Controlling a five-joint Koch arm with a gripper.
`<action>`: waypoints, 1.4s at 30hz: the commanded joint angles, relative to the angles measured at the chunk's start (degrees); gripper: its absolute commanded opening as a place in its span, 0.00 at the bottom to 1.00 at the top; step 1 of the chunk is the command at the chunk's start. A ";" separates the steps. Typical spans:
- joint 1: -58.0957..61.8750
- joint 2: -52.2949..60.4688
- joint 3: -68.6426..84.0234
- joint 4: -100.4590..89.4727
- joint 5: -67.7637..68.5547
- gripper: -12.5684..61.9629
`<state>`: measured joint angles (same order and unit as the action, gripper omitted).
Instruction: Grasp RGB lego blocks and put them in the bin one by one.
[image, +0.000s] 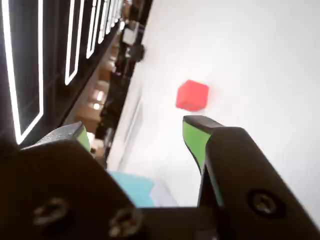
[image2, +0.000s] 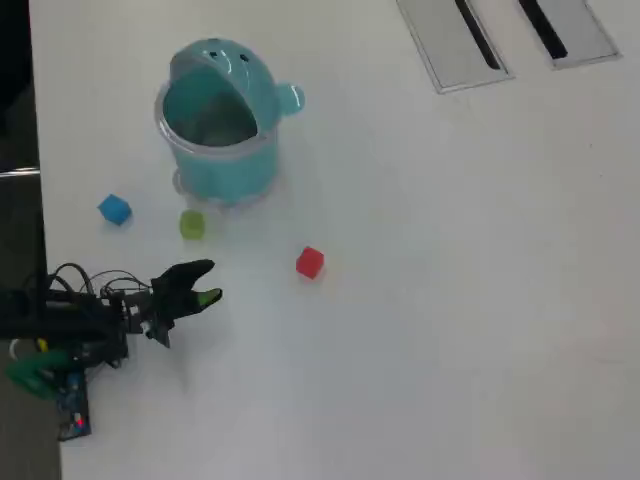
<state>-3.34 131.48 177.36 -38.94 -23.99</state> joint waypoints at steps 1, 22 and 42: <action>-0.18 3.78 4.13 -9.49 -4.04 0.62; -11.60 3.78 3.60 -14.85 -33.31 0.62; -12.13 2.99 -17.75 12.74 -66.09 0.61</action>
<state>-15.47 131.48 164.79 -27.16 -89.65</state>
